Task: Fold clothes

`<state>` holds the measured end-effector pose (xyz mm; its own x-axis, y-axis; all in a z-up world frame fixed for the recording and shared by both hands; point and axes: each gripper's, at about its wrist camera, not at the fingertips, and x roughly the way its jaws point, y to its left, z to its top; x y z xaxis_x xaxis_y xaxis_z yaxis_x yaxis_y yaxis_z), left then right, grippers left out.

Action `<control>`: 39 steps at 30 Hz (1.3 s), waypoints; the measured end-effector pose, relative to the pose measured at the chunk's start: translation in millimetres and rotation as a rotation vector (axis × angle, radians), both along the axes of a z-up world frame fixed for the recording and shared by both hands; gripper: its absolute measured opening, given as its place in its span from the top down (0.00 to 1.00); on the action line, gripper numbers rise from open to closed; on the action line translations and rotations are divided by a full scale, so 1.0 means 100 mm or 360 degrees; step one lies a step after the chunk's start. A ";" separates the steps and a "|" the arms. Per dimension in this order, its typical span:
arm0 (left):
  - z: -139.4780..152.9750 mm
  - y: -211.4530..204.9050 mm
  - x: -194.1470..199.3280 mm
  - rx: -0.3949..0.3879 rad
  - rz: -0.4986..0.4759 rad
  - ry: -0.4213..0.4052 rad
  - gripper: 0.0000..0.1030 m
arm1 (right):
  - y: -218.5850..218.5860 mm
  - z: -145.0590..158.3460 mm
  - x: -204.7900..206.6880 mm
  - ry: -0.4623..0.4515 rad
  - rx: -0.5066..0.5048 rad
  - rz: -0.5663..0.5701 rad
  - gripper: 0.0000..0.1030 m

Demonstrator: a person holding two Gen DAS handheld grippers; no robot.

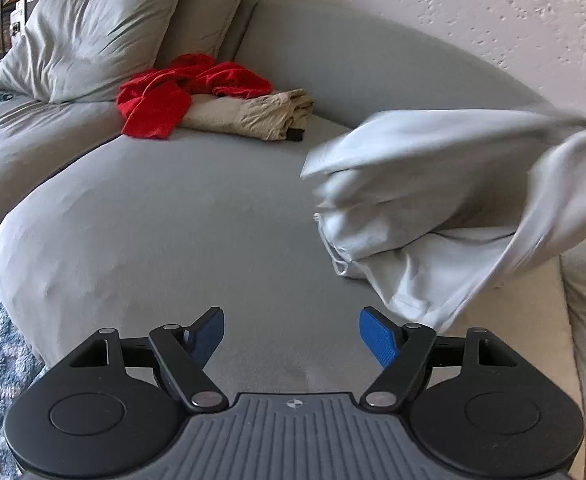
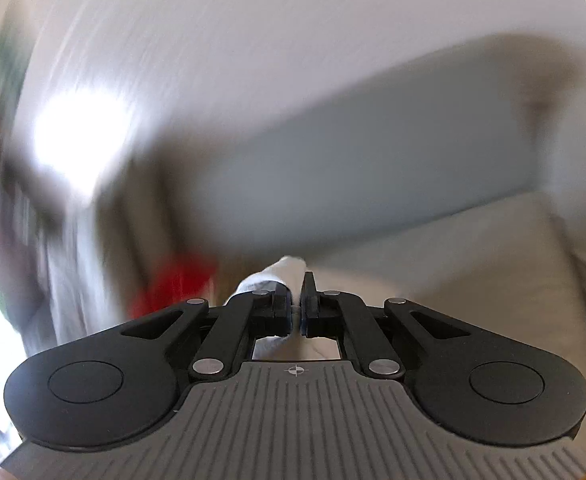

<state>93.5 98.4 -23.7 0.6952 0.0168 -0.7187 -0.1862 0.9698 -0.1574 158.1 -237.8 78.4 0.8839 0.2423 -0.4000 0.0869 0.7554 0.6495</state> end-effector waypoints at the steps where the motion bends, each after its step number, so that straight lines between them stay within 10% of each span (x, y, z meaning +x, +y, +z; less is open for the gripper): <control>1: 0.01 -0.02 -0.01 -0.0003 -0.0022 -0.0004 0.29 | -0.31 -0.05 -0.12 0.0051 0.0130 -0.0159 0.96; 7: -0.04 -0.24 -0.01 -0.0001 -0.0142 0.0082 0.29 | -0.86 -0.98 -0.29 0.0912 -0.0114 -0.0228 0.86; 10: -0.05 -0.30 -0.04 0.0014 -0.0170 0.0110 0.29 | -0.79 -1.07 -0.51 0.0923 -0.0179 -0.0180 0.66; 11: -0.05 -0.32 -0.06 0.0024 -0.0175 0.0114 0.29 | -0.78 -1.02 -0.58 0.0888 -0.0196 -0.0177 0.45; 16: -0.09 -0.38 -0.04 -0.0010 -0.0174 0.0171 0.29 | -0.53 -0.74 -0.82 0.0639 -0.0246 -0.0015 0.42; 20: -0.09 -0.45 -0.05 0.0006 -0.0136 0.0183 0.29 | -0.06 -0.82 -0.65 0.0556 -0.0197 0.0486 0.52; 29: -0.11 -0.44 -0.12 0.0061 -0.0179 0.0163 0.28 | 0.55 -1.46 -0.26 0.0886 -0.0135 0.0609 0.50; 31: -0.12 -0.41 -0.11 0.0048 -0.0178 0.0169 0.28 | 0.64 -1.57 -0.26 0.0813 -0.0168 0.0558 0.67; 32: -0.12 -0.38 -0.11 0.0041 -0.0180 0.0167 0.28 | 0.67 -1.58 -0.30 0.0805 -0.0190 0.0525 0.98; 39: -0.08 -0.21 -0.03 0.0007 -0.0192 0.0130 0.28 | 0.63 -0.97 -0.04 0.0626 -0.0034 0.0698 0.98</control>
